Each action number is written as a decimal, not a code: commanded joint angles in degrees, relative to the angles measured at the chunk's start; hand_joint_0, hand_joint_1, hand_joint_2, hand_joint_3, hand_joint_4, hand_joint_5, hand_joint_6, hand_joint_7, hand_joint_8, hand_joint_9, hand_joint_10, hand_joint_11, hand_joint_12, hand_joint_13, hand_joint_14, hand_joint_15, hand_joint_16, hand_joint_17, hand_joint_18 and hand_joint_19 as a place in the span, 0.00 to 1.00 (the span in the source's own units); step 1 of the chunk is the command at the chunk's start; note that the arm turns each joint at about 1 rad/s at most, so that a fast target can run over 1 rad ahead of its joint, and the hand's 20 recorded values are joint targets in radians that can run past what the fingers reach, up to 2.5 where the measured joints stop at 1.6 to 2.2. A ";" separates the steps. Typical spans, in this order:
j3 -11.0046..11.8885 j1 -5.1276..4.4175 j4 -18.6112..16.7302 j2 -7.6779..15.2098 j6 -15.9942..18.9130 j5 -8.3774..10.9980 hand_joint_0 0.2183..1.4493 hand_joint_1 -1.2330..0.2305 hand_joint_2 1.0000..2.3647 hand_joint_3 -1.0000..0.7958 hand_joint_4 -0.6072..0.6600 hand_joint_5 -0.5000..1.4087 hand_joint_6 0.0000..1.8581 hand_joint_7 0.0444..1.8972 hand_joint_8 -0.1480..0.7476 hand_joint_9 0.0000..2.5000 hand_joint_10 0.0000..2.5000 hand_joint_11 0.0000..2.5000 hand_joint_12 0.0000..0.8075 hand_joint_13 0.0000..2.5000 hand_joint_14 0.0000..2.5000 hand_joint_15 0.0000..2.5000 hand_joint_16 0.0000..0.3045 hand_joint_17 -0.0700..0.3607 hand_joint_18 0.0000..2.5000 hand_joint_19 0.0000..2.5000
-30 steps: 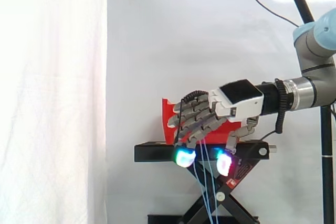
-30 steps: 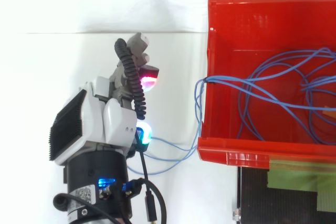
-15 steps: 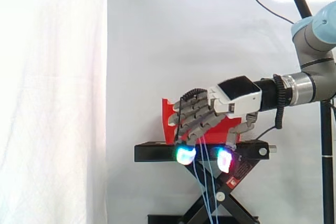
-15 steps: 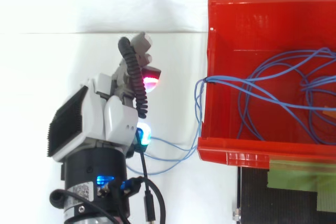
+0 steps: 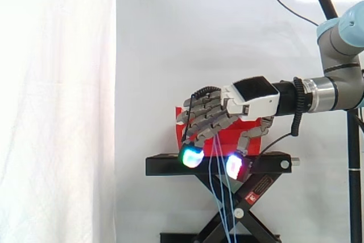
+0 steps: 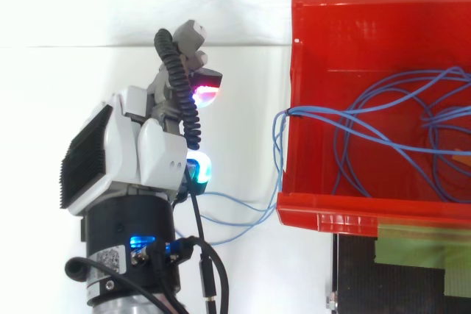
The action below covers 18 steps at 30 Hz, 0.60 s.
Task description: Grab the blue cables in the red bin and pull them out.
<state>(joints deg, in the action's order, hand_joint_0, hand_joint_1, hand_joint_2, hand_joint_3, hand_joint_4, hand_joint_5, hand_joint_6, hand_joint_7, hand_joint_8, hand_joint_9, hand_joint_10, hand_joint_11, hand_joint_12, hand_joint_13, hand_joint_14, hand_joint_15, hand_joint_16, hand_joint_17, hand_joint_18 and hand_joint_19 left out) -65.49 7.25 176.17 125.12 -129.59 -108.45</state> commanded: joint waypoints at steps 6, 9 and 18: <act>0.01 0.74 -0.30 -0.05 -2.55 -1.94 0.47 0.20 0.00 0.00 0.60 0.60 0.01 0.29 0.44 0.24 0.01 0.13 0.41 0.16 0.00 0.07 0.15 0.40 0.09 0.07; 0.01 0.83 -0.57 -0.05 -4.57 -2.20 0.47 0.20 0.00 0.00 0.60 0.60 0.01 0.29 0.44 0.24 0.00 0.12 0.41 0.16 0.00 0.07 0.15 0.40 0.09 0.07; 0.01 1.27 -1.10 -0.05 -5.98 -1.94 0.47 0.20 0.00 0.00 0.60 0.58 0.01 0.26 0.44 0.24 0.00 0.12 0.41 0.16 0.00 0.07 0.15 0.40 0.09 0.07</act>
<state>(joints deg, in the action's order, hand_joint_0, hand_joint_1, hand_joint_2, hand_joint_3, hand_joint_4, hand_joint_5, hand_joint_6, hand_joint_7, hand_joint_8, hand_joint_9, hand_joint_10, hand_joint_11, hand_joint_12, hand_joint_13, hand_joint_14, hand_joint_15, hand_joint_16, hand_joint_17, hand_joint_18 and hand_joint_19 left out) -65.48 8.40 175.12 125.10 -135.79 -110.44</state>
